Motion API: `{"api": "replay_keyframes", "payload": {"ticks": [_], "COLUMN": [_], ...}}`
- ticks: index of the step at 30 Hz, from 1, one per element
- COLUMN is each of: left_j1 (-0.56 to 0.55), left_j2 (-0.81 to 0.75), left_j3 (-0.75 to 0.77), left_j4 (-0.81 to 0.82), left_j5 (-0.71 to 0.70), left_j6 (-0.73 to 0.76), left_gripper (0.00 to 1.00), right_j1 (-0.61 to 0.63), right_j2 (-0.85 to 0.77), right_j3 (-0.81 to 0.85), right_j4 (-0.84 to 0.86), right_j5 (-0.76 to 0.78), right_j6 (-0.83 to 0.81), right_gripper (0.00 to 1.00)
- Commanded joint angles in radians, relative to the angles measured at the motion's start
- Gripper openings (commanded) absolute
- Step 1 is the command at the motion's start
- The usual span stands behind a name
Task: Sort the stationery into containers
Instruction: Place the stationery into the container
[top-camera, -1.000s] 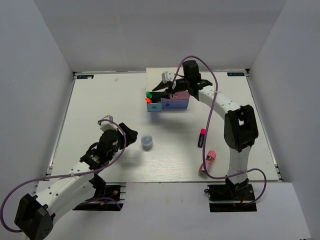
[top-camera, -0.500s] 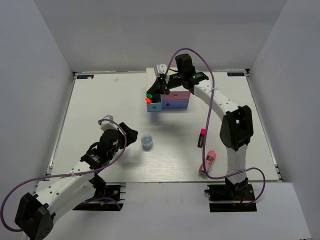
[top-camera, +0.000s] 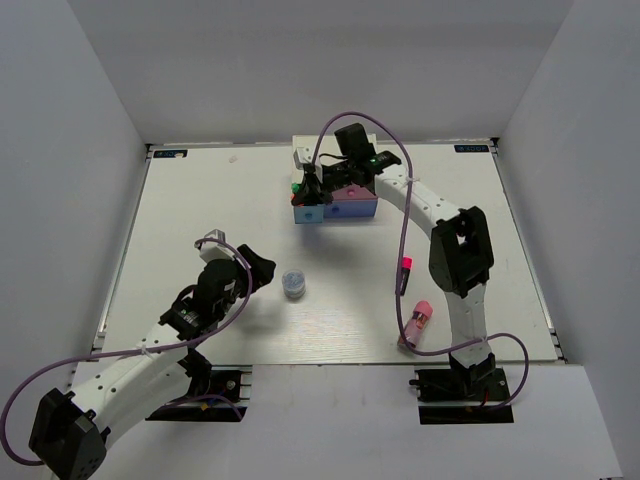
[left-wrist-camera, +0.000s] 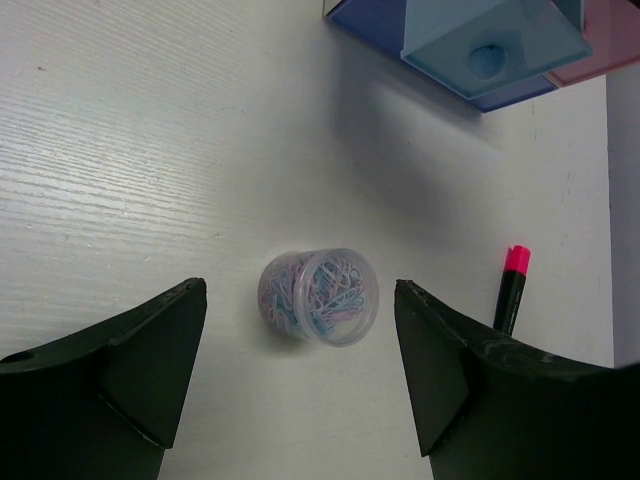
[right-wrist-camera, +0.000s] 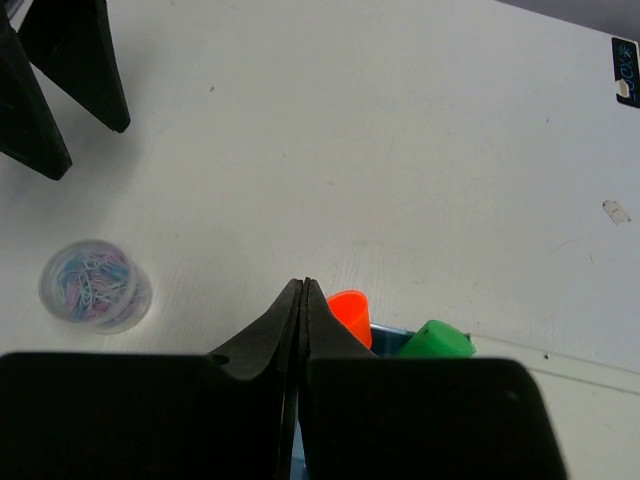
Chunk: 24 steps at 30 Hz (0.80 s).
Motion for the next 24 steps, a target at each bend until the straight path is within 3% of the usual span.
{"api": "replay_keyframes", "payload": {"ticks": [1, 24], "left_j1": [-0.003, -0.003], "left_j2": [-0.022, -0.022], "left_j3": [0.003, 0.003], "left_j4": [-0.014, -0.014], "left_j5": [-0.010, -0.010], "left_j6": [0.006, 0.006], "left_gripper": [0.86, 0.86], "right_j1": [-0.002, -0.011], "right_j2": [0.008, 0.060], "right_j3": [0.058, 0.123], "right_j4": [-0.020, -0.095], "right_j5": [0.029, 0.120], "right_j6": [-0.019, -0.050], "right_gripper": [0.02, 0.02]}}
